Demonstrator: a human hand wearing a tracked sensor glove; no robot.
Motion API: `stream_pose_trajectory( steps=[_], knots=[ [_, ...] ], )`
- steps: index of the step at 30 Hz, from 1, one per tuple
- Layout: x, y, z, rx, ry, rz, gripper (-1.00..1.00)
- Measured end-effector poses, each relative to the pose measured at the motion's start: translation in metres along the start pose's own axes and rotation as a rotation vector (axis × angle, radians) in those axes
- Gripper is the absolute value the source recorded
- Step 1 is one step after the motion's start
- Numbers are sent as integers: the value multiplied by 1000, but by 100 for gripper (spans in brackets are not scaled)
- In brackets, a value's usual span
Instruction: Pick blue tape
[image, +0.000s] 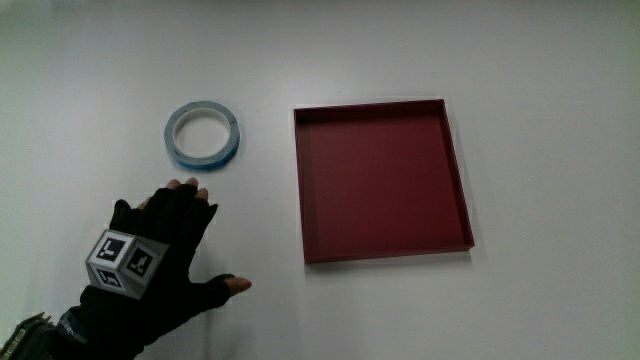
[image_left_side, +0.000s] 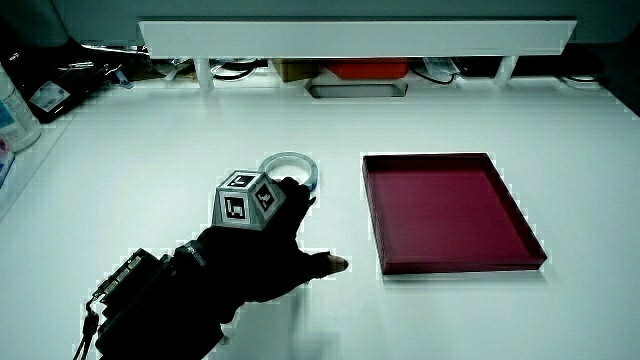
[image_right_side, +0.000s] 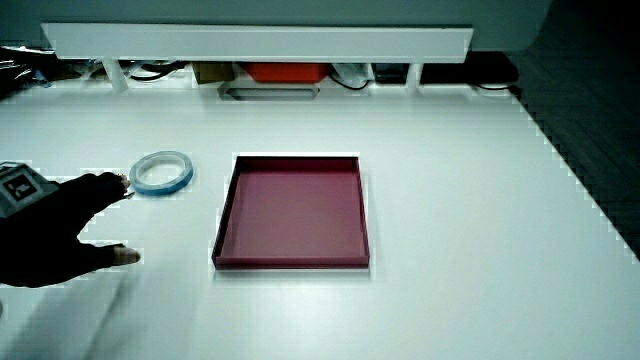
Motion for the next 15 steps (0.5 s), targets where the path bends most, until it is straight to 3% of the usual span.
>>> stream_pose_trajectory(
  steps=[4, 10, 15],
  knots=[
    [-9, 10, 0, 40, 26, 11, 0],
    [-25, 30, 2, 59, -6, 32, 0],
    [-38, 51, 2, 38, -47, 56, 0]
  ],
)
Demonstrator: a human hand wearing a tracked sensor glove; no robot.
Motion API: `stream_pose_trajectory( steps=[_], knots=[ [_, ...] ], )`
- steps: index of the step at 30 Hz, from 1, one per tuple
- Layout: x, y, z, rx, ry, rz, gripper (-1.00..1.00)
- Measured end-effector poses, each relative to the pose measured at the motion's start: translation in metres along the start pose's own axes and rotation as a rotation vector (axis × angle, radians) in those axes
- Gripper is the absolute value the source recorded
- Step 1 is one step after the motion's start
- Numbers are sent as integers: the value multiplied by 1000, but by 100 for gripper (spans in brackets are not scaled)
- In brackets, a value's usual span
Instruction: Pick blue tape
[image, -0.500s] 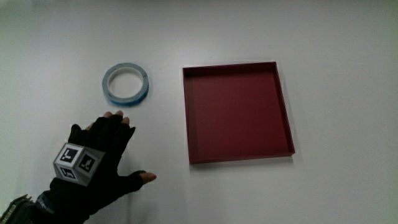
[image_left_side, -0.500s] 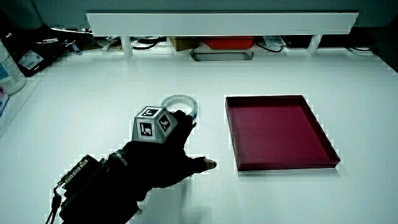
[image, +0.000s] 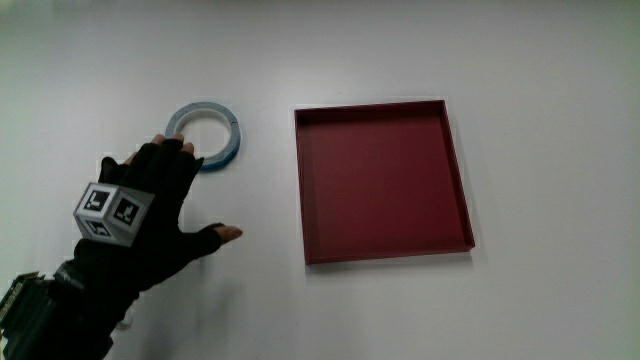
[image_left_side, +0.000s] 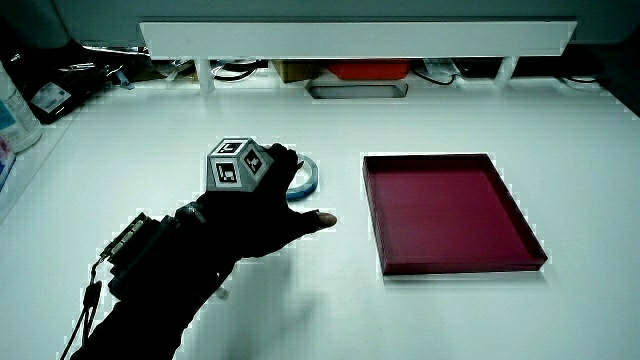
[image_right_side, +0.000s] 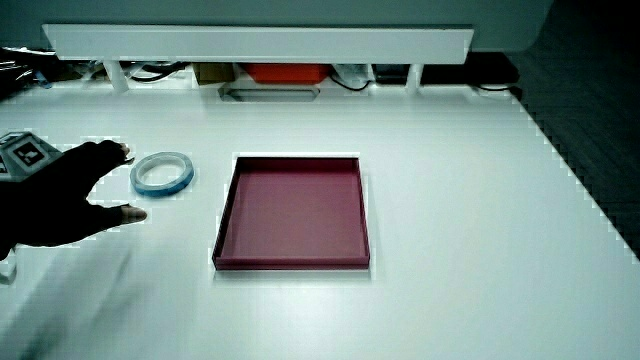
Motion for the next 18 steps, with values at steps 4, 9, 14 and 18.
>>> stream_pose_trajectory(
  steps=[4, 9, 14, 18],
  knots=[
    [-4, 12, -1, -14, -22, 22, 0],
    [-2, 23, 1, 7, -41, 30, 0],
    [-10, 40, -10, -37, -35, 52, 0],
    [-12, 49, -18, -62, -15, 79, 0]
  ],
)
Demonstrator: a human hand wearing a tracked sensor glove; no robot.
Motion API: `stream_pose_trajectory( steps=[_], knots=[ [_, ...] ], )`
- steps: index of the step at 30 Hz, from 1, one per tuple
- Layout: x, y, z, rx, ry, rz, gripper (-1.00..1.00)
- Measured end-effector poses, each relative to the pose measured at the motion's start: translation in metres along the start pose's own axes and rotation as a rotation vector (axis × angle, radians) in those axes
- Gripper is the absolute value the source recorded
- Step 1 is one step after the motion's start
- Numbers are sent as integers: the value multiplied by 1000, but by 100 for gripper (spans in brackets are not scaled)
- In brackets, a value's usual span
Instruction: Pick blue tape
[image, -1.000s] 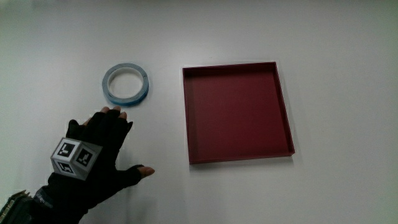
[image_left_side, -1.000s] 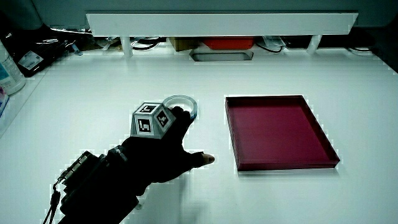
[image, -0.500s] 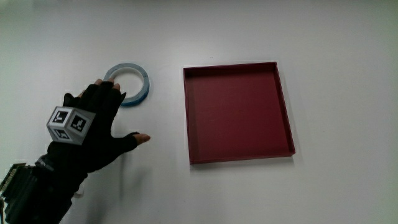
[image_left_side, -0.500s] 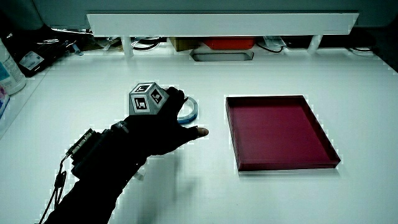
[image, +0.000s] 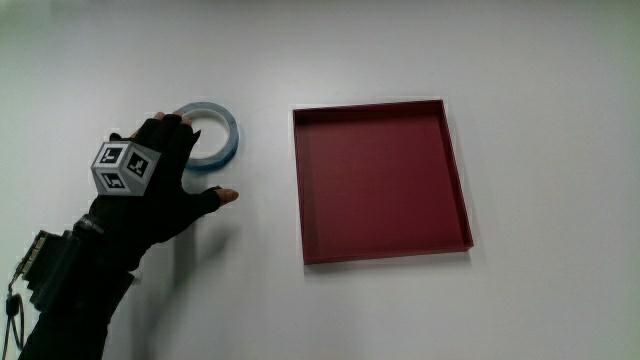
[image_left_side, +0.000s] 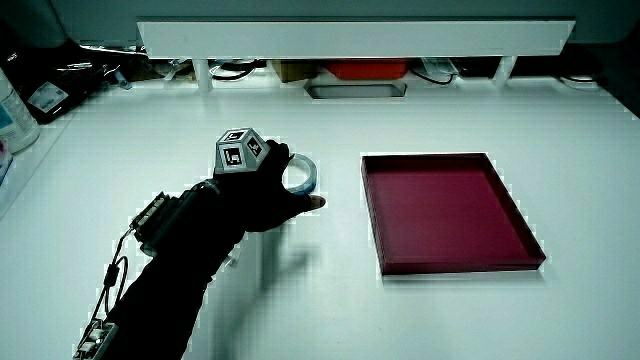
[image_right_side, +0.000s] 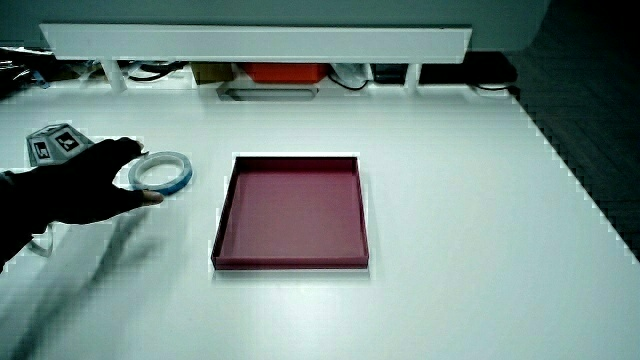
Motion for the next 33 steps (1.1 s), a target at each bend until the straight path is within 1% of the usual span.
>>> stream_pose_trajectory(
  steps=[1, 2, 3, 4, 5, 7, 9, 10, 11, 12, 13, 14, 15, 16, 17, 18, 19, 20, 22, 23, 24, 25, 28, 29, 30, 31, 32, 33],
  knots=[
    [-1, 3, -2, -9, 1, 4, 0],
    [-3, 6, -5, 3, 17, -7, 0],
    [0, 6, -4, -10, 24, 5, 0],
    [-3, 10, -8, -24, 17, 9, 0],
    [-3, 12, -9, -16, 27, 6, 0],
    [-4, 15, -12, -30, 37, 14, 0],
    [-4, 18, -14, -31, 48, 7, 0],
    [-5, 19, -16, -43, 38, 17, 0],
    [-6, 21, -19, -24, 47, 1, 0],
    [-6, 21, -21, -42, 48, 23, 0],
    [-7, 22, -23, -58, 42, 17, 0],
    [-7, 23, -23, -46, 45, 6, 0],
    [-9, 24, -27, -43, 39, 13, 0],
    [-8, 23, -26, -45, 30, 16, 0],
    [-10, 24, -28, -38, 40, 4, 0],
    [-7, 22, -26, -26, 48, 8, 0],
    [-8, 23, -27, -27, 36, 3, 3],
    [-7, 23, -26, -22, 41, 1, 7],
    [-9, 25, -28, -19, 24, -2, 13],
    [-10, 25, -28, -9, 25, -11, 17],
    [-9, 24, -28, 13, 29, -22, 20],
    [-7, 22, -26, 8, 22, -22, 23],
    [-5, 20, -26, 66, 32, -62, 33],
    [-6, 20, -27, 83, 19, -71, 37],
    [-5, 19, -27, 89, 9, -76, 40],
    [-3, 17, -25, 107, 29, -73, 43],
    [-3, 17, -26, 123, 29, -94, 47],
    [-4, 17, -26, 136, 23, -88, 50]
  ],
)
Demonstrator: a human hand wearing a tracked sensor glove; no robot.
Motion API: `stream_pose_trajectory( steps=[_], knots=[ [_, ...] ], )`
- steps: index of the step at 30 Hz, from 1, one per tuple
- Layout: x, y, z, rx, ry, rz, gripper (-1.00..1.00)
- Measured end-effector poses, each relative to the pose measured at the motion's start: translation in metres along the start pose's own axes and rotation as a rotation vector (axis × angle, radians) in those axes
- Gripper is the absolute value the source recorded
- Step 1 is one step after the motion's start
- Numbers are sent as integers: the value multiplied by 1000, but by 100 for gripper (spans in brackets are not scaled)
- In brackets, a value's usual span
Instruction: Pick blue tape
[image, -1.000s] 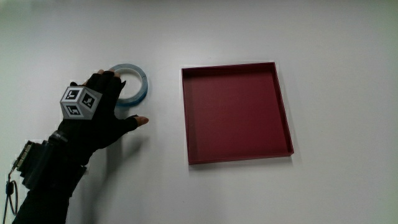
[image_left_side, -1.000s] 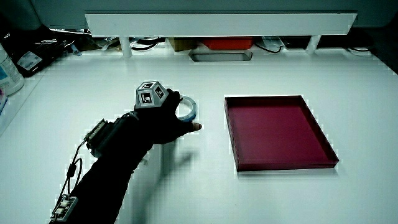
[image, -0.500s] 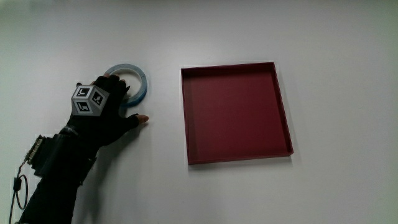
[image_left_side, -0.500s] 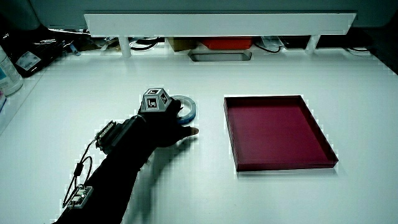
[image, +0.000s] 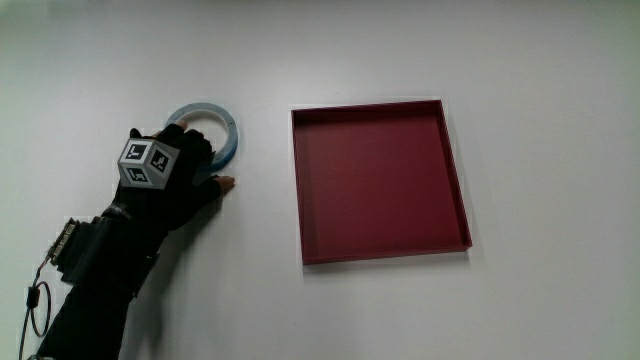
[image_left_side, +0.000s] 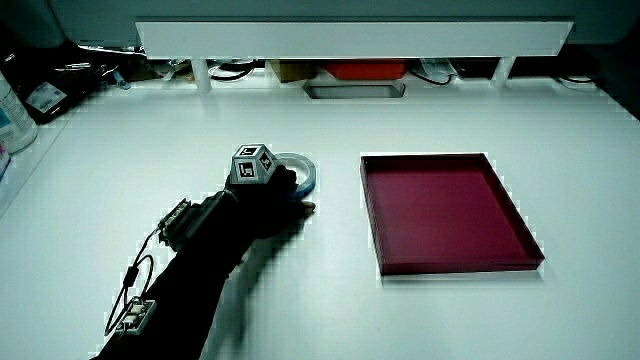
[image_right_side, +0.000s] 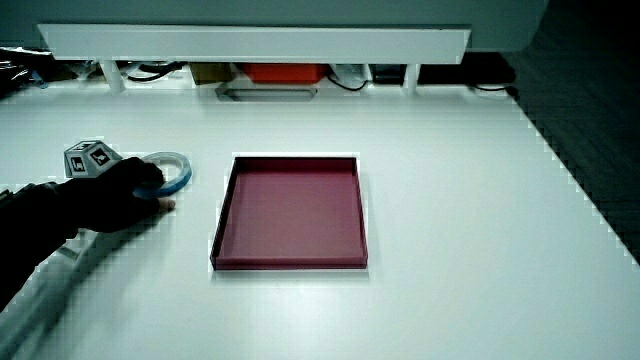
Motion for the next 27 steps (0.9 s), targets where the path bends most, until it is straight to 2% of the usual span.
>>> stream_pose_trajectory(
  steps=[5, 7, 9, 10, 11, 12, 13, 14, 15, 18, 19, 20, 21, 22, 23, 24, 26, 27],
  knots=[
    [3, -4, -1, 60, 2, -28, 67],
    [2, -5, -2, 73, 1, -44, 73],
    [1, -6, -4, 78, -29, -45, 80],
    [2, -7, -2, 93, -4, -53, 83],
    [2, -7, -3, 92, -15, -58, 87],
    [1, -7, -3, 89, -29, -45, 90],
    [2, -7, -3, 103, -7, -57, 93],
    [3, -8, -3, 104, -7, -42, 97],
    [3, -8, -3, 101, -5, -63, 100],
    [2, -10, -3, 112, -11, -68, 100],
    [5, -13, 3, 124, 16, -86, 100],
    [0, -11, -2, 111, -29, -82, 100],
    [2, -14, 3, 121, -30, -88, 100],
    [6, -16, 9, 138, -7, -103, 100],
    [2, -16, 7, 134, -44, -96, 100],
    [8, -21, 15, 149, -9, -105, 100],
    [11, -24, 22, 162, -29, -107, 100],
    [13, -25, 26, 168, -20, -124, 100]
  ],
)
